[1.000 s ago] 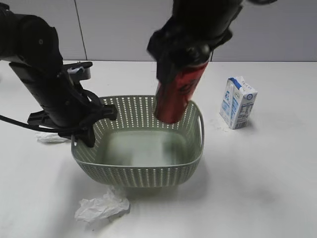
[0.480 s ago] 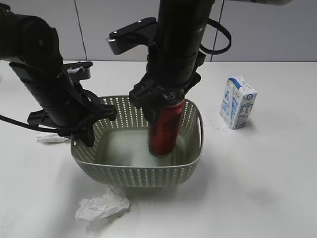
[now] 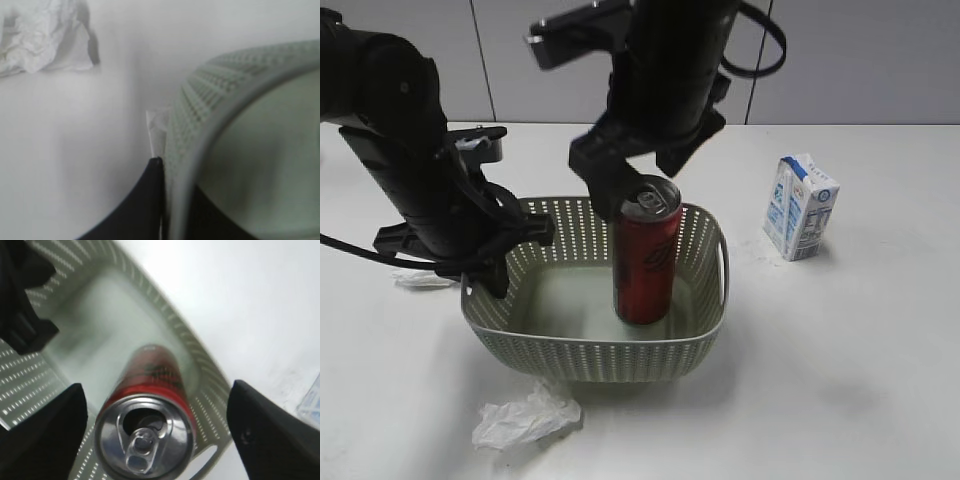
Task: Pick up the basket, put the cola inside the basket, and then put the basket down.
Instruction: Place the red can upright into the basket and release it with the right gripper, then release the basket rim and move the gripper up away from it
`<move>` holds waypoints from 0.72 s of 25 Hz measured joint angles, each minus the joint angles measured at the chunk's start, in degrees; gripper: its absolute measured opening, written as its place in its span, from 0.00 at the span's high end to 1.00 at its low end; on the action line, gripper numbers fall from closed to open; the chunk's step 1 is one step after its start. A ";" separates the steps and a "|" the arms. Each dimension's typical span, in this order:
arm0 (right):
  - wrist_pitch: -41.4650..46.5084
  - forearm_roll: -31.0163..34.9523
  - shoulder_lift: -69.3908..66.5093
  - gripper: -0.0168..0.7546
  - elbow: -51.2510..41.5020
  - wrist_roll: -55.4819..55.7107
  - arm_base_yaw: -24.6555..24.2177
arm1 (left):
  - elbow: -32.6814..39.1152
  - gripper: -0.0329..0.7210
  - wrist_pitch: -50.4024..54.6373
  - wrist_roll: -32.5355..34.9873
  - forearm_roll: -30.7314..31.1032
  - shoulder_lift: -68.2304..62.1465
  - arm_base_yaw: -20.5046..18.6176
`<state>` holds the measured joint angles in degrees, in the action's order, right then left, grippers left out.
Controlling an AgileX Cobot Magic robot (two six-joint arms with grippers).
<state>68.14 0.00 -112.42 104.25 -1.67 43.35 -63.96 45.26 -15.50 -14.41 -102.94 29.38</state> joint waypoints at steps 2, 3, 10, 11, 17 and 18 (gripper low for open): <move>0.00 0.00 0.86 0.11 3.98 0.30 -0.50 | 0.00 0.96 0.24 0.00 0.00 0.00 0.00; 0.00 0.00 1.31 0.12 5.82 0.41 -0.94 | 0.00 0.96 0.36 0.00 0.00 0.00 0.00; 0.00 1.62 3.73 0.13 7.08 0.73 -13.24 | 0.00 0.96 1.28 0.00 -0.04 0.00 0.00; 0.00 2.29 4.21 0.14 6.45 0.73 -15.73 | 0.00 0.96 1.46 0.00 -0.04 0.00 0.00; 0.01 3.06 7.76 0.19 -1.11 0.88 -31.80 | 0.00 0.96 1.71 0.00 -0.11 0.00 0.00; 0.01 3.06 8.69 0.19 -2.74 0.88 -33.50 | 0.00 0.96 1.71 0.00 -0.11 0.00 0.00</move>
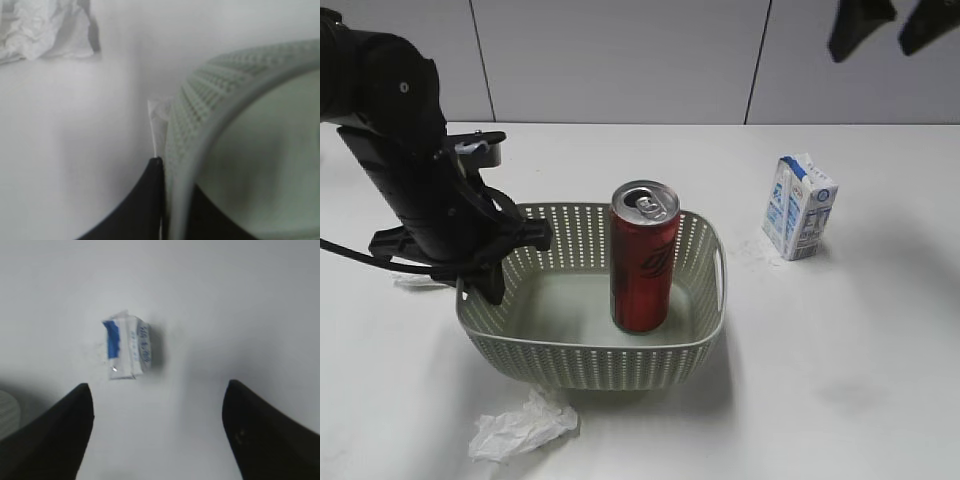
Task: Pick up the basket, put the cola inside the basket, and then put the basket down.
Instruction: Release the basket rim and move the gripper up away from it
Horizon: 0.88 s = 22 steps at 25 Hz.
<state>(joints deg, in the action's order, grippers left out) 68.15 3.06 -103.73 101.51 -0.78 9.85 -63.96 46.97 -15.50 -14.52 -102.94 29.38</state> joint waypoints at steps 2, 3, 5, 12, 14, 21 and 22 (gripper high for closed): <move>0.00 0.00 2.08 0.20 -4.29 0.00 -3.23 | 0.00 0.96 0.00 0.00 0.00 0.00 0.00; 0.00 0.00 3.49 0.20 -6.63 0.00 -4.36 | 0.00 0.96 0.00 0.00 0.00 0.00 0.00; -0.05 -0.13 6.64 0.21 -11.20 0.00 -5.43 | 0.00 0.96 0.10 0.00 0.00 0.00 0.00; -0.89 0.34 21.87 0.21 -30.42 0.06 -5.69 | 0.00 0.96 0.13 0.00 -0.05 0.00 0.00; -2.24 0.34 26.93 0.21 -37.20 0.06 -5.69 | 0.00 0.96 0.13 0.00 -0.05 0.00 0.00; -9.76 0.40 46.53 0.21 -59.17 0.00 -5.69 | 0.00 0.96 -0.32 0.00 -0.05 0.00 0.00; -11.10 0.40 49.64 0.21 -61.46 0.00 -5.69 | 0.00 0.96 -0.36 0.00 -0.05 0.00 0.00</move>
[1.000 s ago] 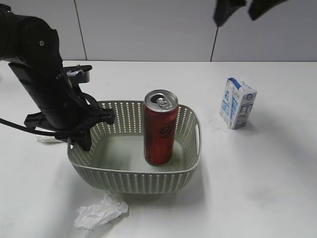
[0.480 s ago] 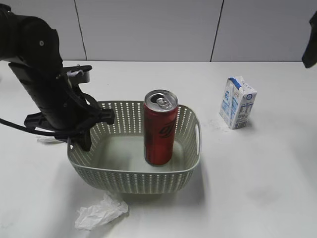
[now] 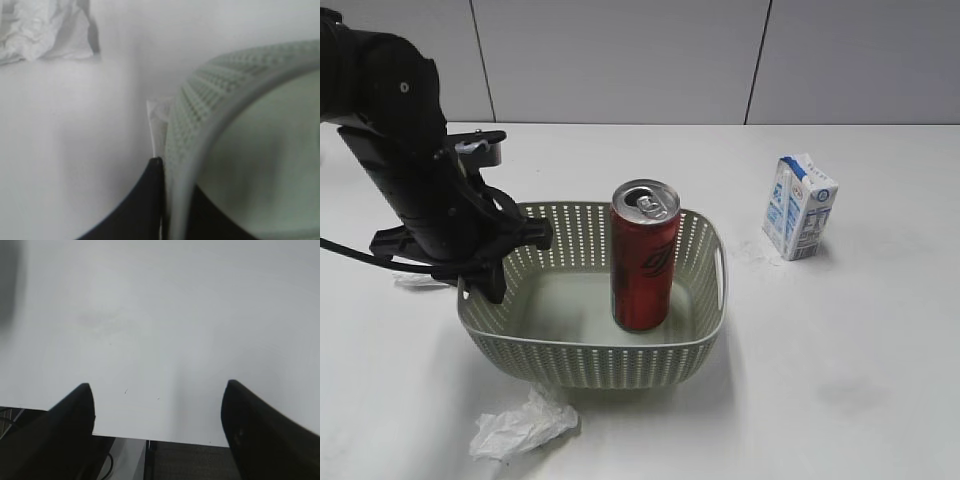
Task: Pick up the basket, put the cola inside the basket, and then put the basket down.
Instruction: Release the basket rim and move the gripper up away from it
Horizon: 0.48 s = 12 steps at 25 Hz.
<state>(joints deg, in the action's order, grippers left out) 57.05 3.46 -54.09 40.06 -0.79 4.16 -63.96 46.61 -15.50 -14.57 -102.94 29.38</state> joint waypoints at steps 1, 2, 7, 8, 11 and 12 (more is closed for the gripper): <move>-1.03 0.00 3.07 0.21 -2.61 0.00 0.00 | 0.00 0.96 0.00 0.00 -0.12 0.00 0.00; -1.68 0.00 6.09 0.21 -5.12 0.00 0.00 | 0.00 0.96 0.00 0.00 -0.12 0.00 0.00; -3.06 0.00 19.95 0.21 -13.77 -0.01 0.00 | 0.00 0.96 0.00 0.00 -0.32 0.00 0.00; -3.04 0.00 22.65 0.21 -14.74 -0.07 0.00 | 0.00 0.96 -0.02 0.00 -0.35 0.00 0.00; -2.93 0.00 29.69 0.21 -15.80 -0.41 0.00 | 0.00 0.96 -0.07 0.00 -0.62 0.00 0.00; -2.93 0.00 32.03 0.21 -15.95 -0.42 0.00 | 0.00 0.96 -0.13 0.00 -0.84 0.00 0.00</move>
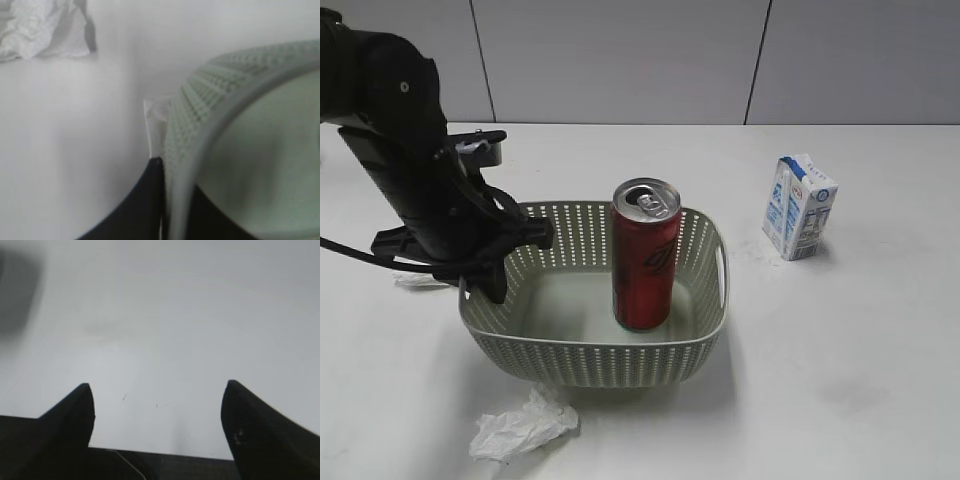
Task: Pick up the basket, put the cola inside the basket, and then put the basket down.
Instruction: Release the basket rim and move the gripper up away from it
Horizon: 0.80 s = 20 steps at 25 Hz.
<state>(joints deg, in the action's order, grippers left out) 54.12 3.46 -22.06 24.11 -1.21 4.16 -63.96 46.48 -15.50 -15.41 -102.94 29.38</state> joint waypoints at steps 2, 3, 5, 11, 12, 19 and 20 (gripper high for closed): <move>0.00 0.00 4.05 0.21 -0.05 -0.05 0.00 | 0.00 0.96 -0.06 0.00 -1.06 0.00 0.00; 0.00 0.00 6.12 0.21 -0.05 -0.05 0.00 | 0.00 0.96 -0.20 0.00 -1.40 0.00 0.00; 0.00 0.00 9.70 0.21 -0.05 -0.05 0.00 | 0.00 0.96 -0.66 0.00 -1.66 0.00 0.00; 0.07 0.00 18.77 0.21 -0.05 -0.05 0.00 | -1.73 0.96 -0.80 -0.66 -1.64 -0.06 0.00; 0.07 0.00 20.20 0.21 -0.09 -0.05 0.00 | -2.99 0.96 -0.80 -1.30 -1.64 -0.12 0.00; 0.05 0.00 22.24 0.21 -0.09 -0.06 0.00 | -16.85 0.96 3.70 -4.00 1.30 -4.94 0.00; 0.05 0.00 22.24 0.21 -0.09 -0.06 0.00 | -18.43 0.96 4.84 -4.04 1.71 -6.55 -0.07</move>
<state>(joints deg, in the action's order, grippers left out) 54.16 3.46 0.17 24.01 -1.27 4.16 -82.40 51.32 -19.54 -13.70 -109.49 29.31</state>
